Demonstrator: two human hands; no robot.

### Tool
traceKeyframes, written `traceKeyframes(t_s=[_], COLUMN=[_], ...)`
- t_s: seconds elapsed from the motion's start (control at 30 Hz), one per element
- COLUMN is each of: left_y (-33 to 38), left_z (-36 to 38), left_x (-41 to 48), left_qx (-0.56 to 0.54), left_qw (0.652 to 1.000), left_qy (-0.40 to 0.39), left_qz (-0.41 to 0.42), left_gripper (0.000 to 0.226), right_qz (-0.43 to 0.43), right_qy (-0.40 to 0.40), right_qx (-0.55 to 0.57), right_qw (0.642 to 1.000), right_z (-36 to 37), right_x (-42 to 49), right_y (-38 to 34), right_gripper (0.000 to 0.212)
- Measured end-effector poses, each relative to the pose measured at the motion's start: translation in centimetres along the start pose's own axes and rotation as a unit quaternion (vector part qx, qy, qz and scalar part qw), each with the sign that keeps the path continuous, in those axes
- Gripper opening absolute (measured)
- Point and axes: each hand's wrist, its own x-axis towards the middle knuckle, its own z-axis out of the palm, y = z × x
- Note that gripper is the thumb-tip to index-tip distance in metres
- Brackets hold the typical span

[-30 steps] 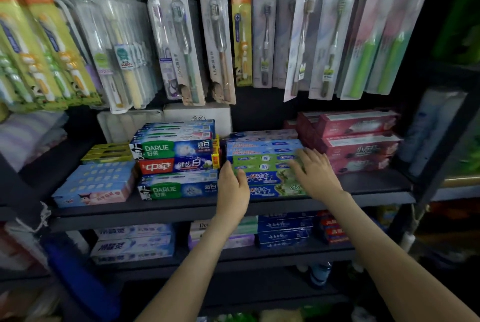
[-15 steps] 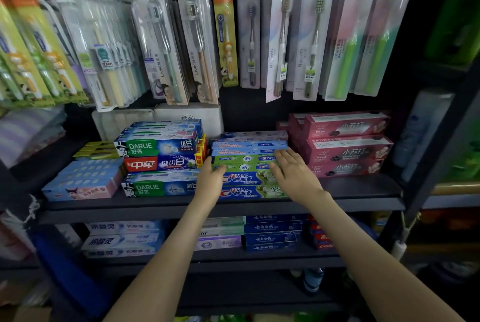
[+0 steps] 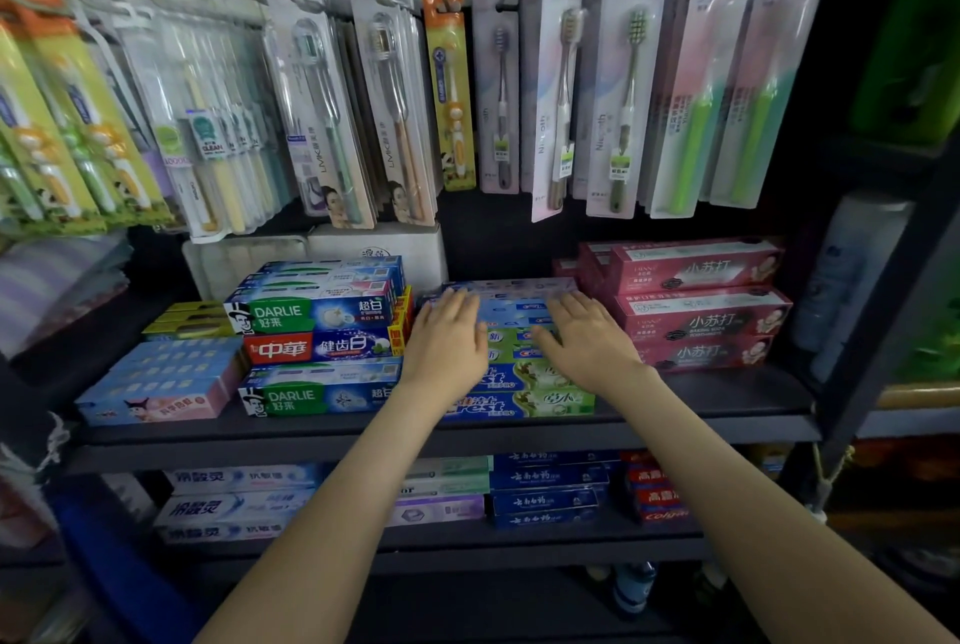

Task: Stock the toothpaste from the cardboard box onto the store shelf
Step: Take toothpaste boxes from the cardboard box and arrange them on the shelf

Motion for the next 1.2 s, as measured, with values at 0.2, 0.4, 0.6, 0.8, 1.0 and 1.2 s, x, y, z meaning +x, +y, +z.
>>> traceKeyframes(t_s=[0.2,0.4,0.6,0.8,1.0,1.2], left_y=[-0.2,-0.6,-0.5,-0.5,-0.4,-0.5], left_z=[0.8,1.2,1.3,1.1,0.8,1.1], left_x=[2.3,2.0,1.9,2.0,2.1,2.2], left_qx=[0.056,0.056,0.056,0.063,0.057,0.06], left_qw=[0.981,0.981,0.984,0.982,0.979,0.977], left_qy=[-0.187,-0.184,-0.17,-0.177,-0.195,-0.199], left_qz=[0.011,0.017,0.026,0.035,0.036,0.038], left_gripper=[0.059,0.058,0.057,0.056,0.056,0.056], right_qz=[-0.003,0.03,0.039,0.128,0.109,0.027], right_qy=[-0.078,-0.037,-0.022,-0.029,-0.025,-0.022], right_qx=[-0.011,-0.029,0.131,0.214,0.133,-0.024], right_qw=[0.997,0.998,0.99,0.968,0.985,0.999], right_z=[0.6,0.9,0.7,0.3,1.0,0.7], right_x=[1.7,1.6,1.2,-0.5,-0.1,0.8], right_y=[-0.1,-0.2,0.0,-0.6,-0.5,-1.5], right_gripper=[0.066,0.067,0.068,0.052,0.04,0.062])
